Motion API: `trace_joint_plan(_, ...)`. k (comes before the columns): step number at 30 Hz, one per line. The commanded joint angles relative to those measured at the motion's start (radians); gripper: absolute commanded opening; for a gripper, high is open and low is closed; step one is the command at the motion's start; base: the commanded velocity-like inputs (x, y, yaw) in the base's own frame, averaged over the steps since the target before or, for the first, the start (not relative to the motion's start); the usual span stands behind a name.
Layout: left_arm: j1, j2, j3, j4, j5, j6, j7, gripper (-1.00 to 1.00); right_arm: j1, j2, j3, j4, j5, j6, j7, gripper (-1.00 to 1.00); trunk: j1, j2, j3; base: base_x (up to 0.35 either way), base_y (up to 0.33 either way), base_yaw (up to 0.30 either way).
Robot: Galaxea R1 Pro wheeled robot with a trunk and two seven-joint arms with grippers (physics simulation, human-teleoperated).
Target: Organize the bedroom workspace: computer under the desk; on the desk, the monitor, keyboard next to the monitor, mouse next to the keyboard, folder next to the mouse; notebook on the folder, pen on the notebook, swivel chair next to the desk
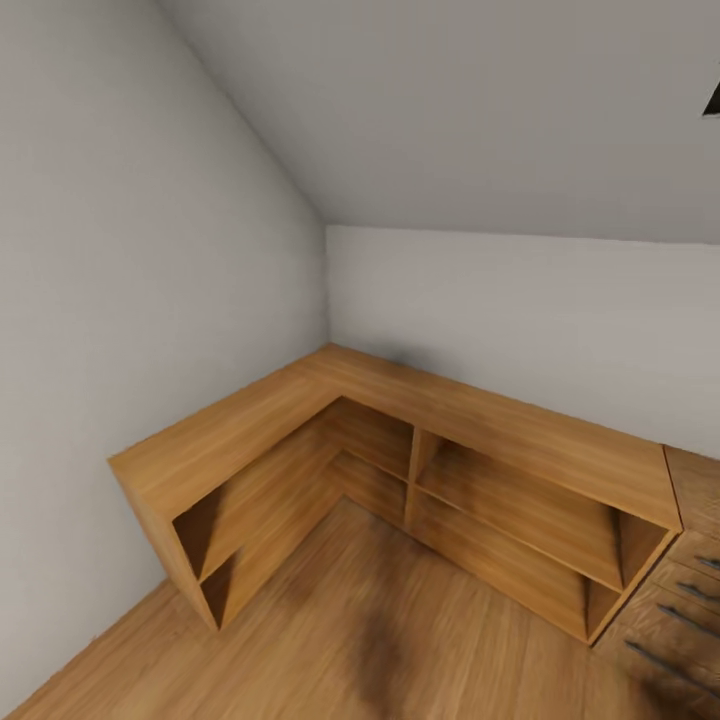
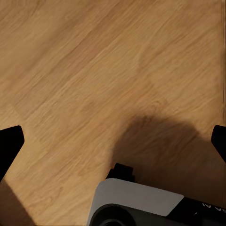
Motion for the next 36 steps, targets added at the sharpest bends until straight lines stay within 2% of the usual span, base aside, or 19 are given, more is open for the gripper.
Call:
trace_joint_plan(1, 0.0, 0.0, -0.008, -0.002, 0.007, -0.003, 0.006, 1.0, -0.001, 0.0, 0.009, 0.0, -0.004, -0.002, -0.007, 1.0, 0.0, -0.001, -0.001, 0.163, 0.093, -0.3)
trace_joint_plan(15, 0.0, 0.0, -0.009, -0.002, 0.007, -0.003, 0.006, 1.0, -0.001, 0.002, 0.009, 0.0, -0.004, -0.002, -0.007, 1.0, 0.0, -0.001, -0.001, 0.283, 0.142, -0.3)
trace_joint_plan(36, 0.001, 0.0, -0.009, -0.002, 0.007, -0.003, -0.006, 1.0, -0.001, 0.001, 0.01, 0.0, -0.004, -0.002, -0.007, 1.0, 0.0, -0.001, -0.001, 0.267, 0.059, -0.3)
